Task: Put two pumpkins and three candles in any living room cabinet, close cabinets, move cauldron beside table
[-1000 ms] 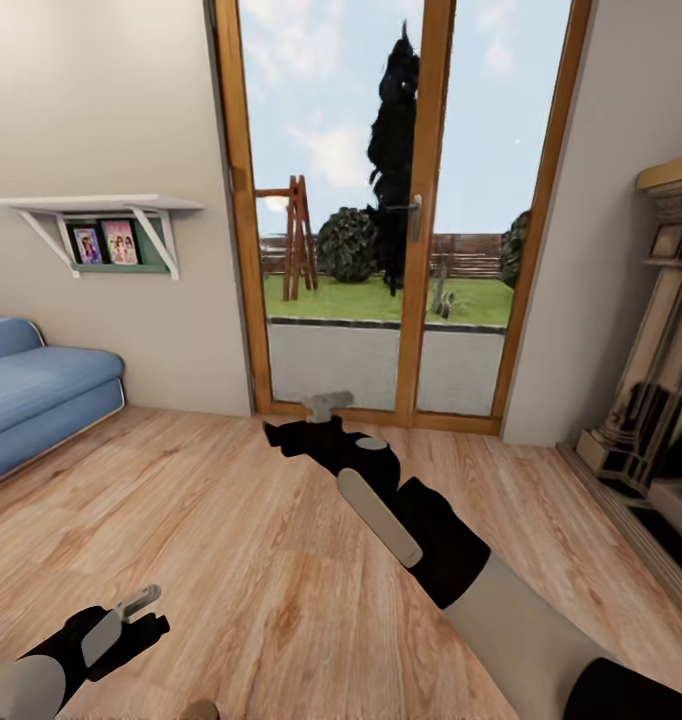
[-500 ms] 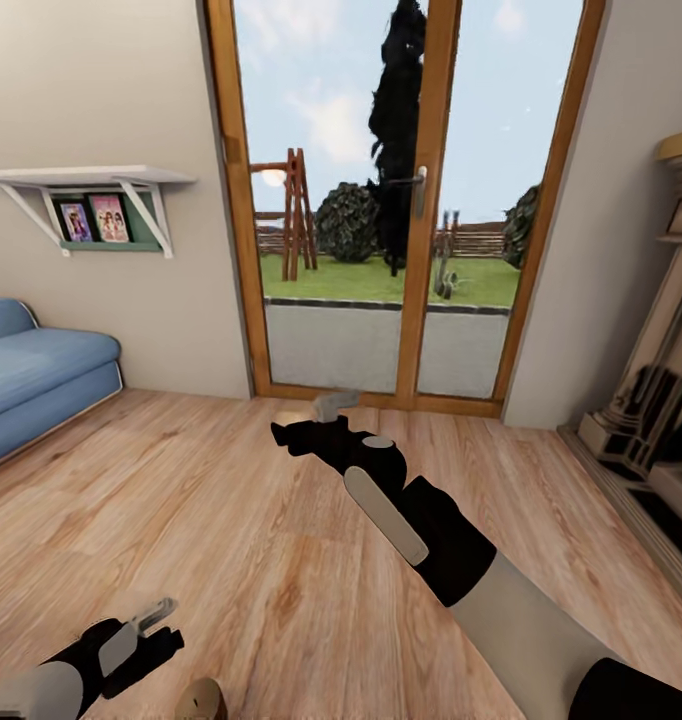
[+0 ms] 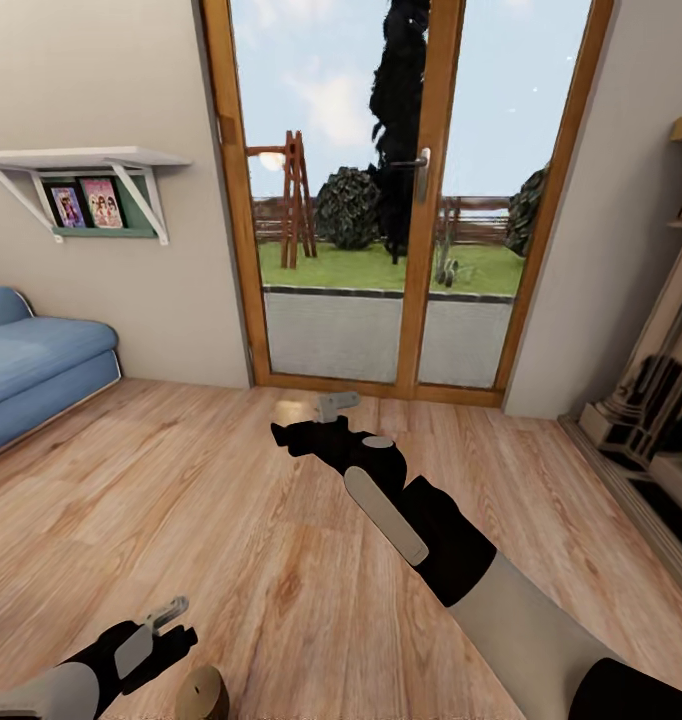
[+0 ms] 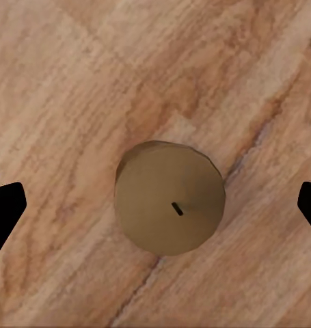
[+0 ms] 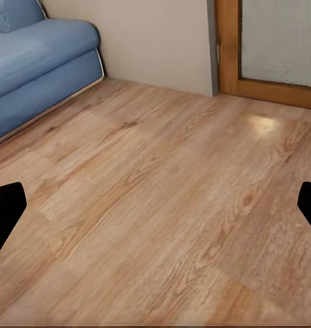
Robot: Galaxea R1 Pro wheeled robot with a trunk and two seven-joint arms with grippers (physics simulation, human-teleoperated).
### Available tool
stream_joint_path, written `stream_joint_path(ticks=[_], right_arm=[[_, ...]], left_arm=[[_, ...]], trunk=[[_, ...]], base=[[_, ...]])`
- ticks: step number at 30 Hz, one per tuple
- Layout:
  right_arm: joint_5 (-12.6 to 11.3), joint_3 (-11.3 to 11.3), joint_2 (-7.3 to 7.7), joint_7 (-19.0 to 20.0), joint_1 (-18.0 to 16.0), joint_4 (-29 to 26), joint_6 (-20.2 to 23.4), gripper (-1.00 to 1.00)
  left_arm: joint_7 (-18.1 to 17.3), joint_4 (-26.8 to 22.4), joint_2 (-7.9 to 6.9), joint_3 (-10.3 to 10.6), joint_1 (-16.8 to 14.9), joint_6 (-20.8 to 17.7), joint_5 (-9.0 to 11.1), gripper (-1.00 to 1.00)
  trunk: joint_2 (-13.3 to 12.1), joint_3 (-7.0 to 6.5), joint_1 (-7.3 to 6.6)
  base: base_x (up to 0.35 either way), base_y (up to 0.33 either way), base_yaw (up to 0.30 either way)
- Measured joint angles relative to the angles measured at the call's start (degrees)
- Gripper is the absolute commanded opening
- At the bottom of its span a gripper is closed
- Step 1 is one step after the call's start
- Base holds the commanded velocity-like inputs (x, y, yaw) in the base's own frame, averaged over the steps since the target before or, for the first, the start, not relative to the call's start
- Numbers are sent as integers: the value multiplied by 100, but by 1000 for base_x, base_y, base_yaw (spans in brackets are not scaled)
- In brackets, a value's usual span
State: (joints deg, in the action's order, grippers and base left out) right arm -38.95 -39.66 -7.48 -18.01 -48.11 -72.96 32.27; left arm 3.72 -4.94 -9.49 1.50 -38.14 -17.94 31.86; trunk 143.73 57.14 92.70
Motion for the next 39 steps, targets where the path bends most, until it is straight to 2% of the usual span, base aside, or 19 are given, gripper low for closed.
stream_joint_path(ticks=[4, 12, 22, 39], right_arm=[[0, -6, 0, 3, 0, -1, 0, 100], [8, -7, 0, 2, 0, 72, -8, 100], [9, -10, 0, 1, 0, 88, -17, 100], [0, -16, 0, -4, 0, 96, -23, 100]], left_arm=[[0, 0, 6, 0, 0, 1, 0, 100], [15, 0, 84, 7, 15, 139, -7, 100], [22, 0, 89, 15, 25, 201, -79, 100], [43, 0, 72, 16, 25, 230, -76, 100]], trunk=[[5, 89, 10], [6, 89, 10], [6, 89, 10], [6, 89, 8]], base=[[0, 0, 0], [0, 0, 0], [0, -62, 0], [61, -4, 0]])
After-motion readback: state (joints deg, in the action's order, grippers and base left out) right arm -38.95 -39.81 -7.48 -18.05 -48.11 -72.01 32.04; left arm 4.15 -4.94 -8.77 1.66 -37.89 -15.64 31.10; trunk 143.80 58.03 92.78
